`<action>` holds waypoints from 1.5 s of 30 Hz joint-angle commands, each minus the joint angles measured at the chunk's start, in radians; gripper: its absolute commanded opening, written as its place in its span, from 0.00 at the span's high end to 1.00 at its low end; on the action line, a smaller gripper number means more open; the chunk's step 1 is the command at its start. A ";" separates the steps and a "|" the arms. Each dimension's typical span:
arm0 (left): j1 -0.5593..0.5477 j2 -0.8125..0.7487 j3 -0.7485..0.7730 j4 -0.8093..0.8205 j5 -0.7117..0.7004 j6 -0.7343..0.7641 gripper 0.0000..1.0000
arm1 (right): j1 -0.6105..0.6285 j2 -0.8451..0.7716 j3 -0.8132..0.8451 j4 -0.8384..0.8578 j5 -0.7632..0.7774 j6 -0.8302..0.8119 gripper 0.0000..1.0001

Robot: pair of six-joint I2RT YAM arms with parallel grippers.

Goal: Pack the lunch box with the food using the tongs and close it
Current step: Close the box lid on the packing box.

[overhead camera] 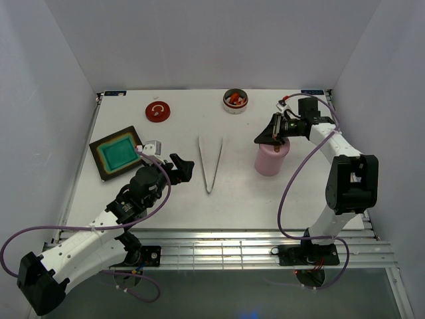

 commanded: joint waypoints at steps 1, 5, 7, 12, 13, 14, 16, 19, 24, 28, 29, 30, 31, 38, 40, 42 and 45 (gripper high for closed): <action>-0.001 -0.013 -0.007 0.010 0.015 0.001 0.02 | -0.008 0.075 -0.078 -0.051 0.124 -0.064 0.92; -0.001 -0.008 -0.005 0.010 0.015 0.002 0.02 | -0.013 0.068 -0.098 -0.048 0.121 -0.081 0.92; -0.001 -0.008 -0.007 0.010 0.015 0.002 0.02 | -0.013 0.062 -0.097 -0.043 0.096 -0.087 0.92; -0.001 -0.008 -0.007 0.010 0.010 0.002 0.02 | -0.013 0.029 -0.034 -0.042 0.016 -0.072 0.92; -0.001 -0.007 -0.008 0.010 0.012 0.001 0.02 | -0.013 0.016 0.018 -0.054 0.019 -0.067 0.92; -0.001 -0.005 -0.005 0.010 0.012 0.002 0.02 | -0.013 0.008 0.047 -0.089 0.030 -0.062 0.92; -0.001 -0.007 -0.004 0.010 0.013 0.002 0.02 | -0.011 -0.009 0.117 -0.127 0.062 -0.058 0.92; -0.001 -0.014 -0.007 0.009 0.012 0.002 0.02 | -0.011 -0.021 0.254 -0.207 0.128 -0.062 0.92; -0.001 -0.020 -0.008 0.009 0.010 0.004 0.02 | -0.010 -0.081 0.331 -0.273 0.286 -0.082 0.92; -0.001 -0.016 -0.005 0.012 0.019 0.004 0.02 | -0.004 -0.129 0.285 -0.311 0.444 -0.110 0.92; -0.001 -0.013 -0.005 0.012 0.021 0.006 0.02 | -0.002 -0.136 0.274 -0.318 0.471 -0.120 0.92; -0.001 -0.010 -0.005 0.010 0.021 0.003 0.02 | 0.002 -0.158 0.250 -0.319 0.516 -0.124 0.92; -0.001 -0.008 -0.005 0.013 0.022 0.002 0.02 | 0.004 -0.165 0.238 -0.312 0.533 -0.127 0.92; -0.001 0.006 -0.005 0.014 0.026 -0.001 0.02 | 0.042 -0.124 0.182 -0.318 0.584 -0.171 0.92; -0.001 0.009 -0.005 0.015 0.023 -0.001 0.02 | 0.056 -0.113 0.176 -0.318 0.599 -0.180 0.92; -0.001 0.007 -0.007 0.014 0.021 -0.001 0.02 | 0.059 -0.113 0.185 -0.325 0.611 -0.180 0.92; -0.001 0.009 -0.007 0.015 0.016 -0.001 0.02 | 0.064 -0.113 0.242 -0.356 0.622 -0.177 0.92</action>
